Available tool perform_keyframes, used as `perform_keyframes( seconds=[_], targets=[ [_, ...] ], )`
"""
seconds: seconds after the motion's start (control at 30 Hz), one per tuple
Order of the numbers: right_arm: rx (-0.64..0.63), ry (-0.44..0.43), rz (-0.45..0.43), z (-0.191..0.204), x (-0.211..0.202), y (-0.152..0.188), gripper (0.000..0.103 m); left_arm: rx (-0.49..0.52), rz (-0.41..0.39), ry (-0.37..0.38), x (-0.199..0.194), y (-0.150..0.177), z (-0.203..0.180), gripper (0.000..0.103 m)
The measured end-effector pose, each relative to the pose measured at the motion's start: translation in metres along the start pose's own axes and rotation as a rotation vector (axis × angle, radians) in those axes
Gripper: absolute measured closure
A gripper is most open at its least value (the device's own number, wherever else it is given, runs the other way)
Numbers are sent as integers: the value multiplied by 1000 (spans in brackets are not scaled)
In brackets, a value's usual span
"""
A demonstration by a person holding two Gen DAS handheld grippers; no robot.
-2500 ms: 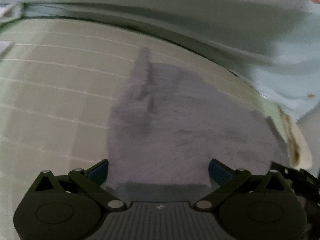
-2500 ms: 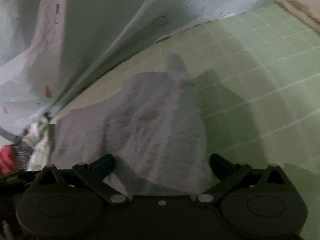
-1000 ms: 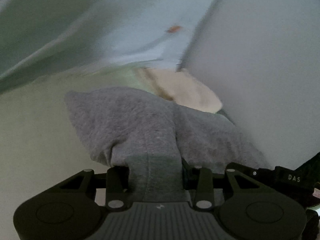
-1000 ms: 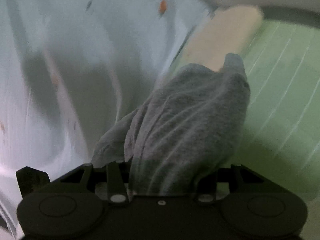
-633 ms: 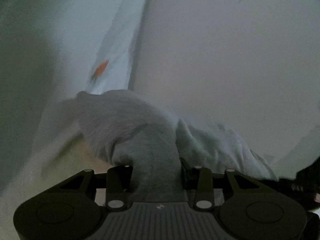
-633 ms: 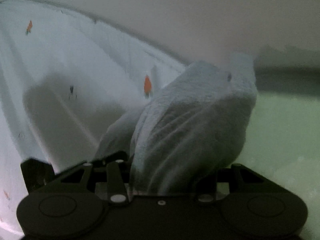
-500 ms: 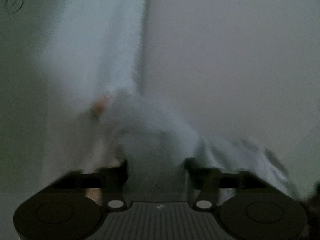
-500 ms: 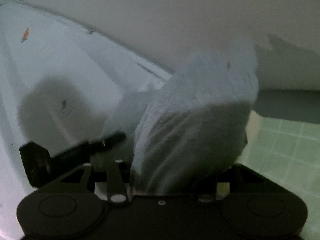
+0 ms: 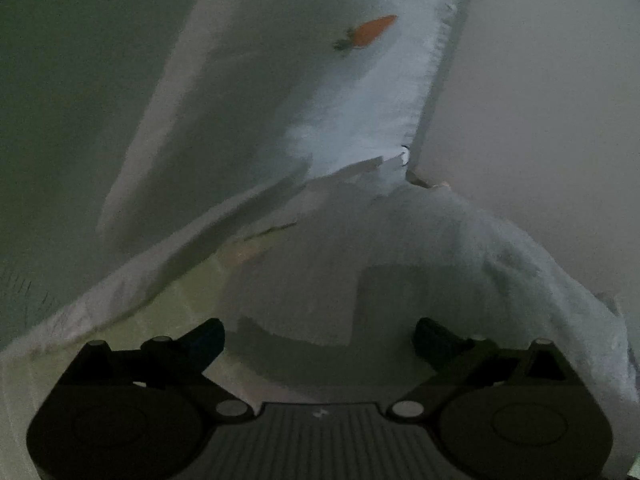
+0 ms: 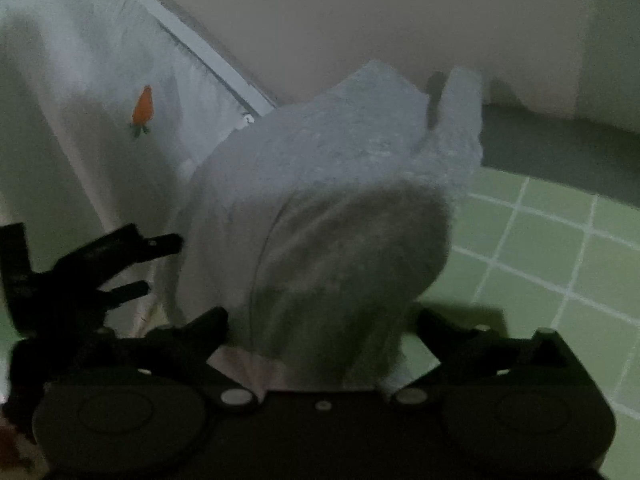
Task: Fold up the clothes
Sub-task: 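Lift the folded hoodie with both grippers and carry it toward the wall corner, then set the folded hoodie down in the corner and open both grippers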
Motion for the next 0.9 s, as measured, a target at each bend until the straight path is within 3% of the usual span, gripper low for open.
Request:
perform_keyframes(
  seconds=[0.13,0.23,0.37,0.53,0.67,0.9],
  targets=[
    [-163,98,-33,28,-13,1,0,-9,-31,2,-22,-3,4,3],
    [-323,170,-102,53,-32,-1,0,11,-98,1,-63,-5,-6,2],
    [-417,135,-153,74,-72,4,0,4,-226,-44,-139,-5,-13,1],
    [-449,93,-190,87,-131,23,0,1,-370,-140,-235,28,-23,0],
    [-467,141,-204,95,-170,47,0,-30,-401,-156,-292,67,-21,0],
    [-474,182,-187,102,-229,98,0,-60,-284,-93,-350,143,-14,0]
  ],
)
Point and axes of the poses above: each gripper's, at about its wrist camera, not at the fingertips, and x roughly the way its jaws point, z to its left, y to its underside, the point moved 3 cm from there along x, roughly the way its jaws point, and after that the axes turned 1 degree about -z, right-handed, at the moved point
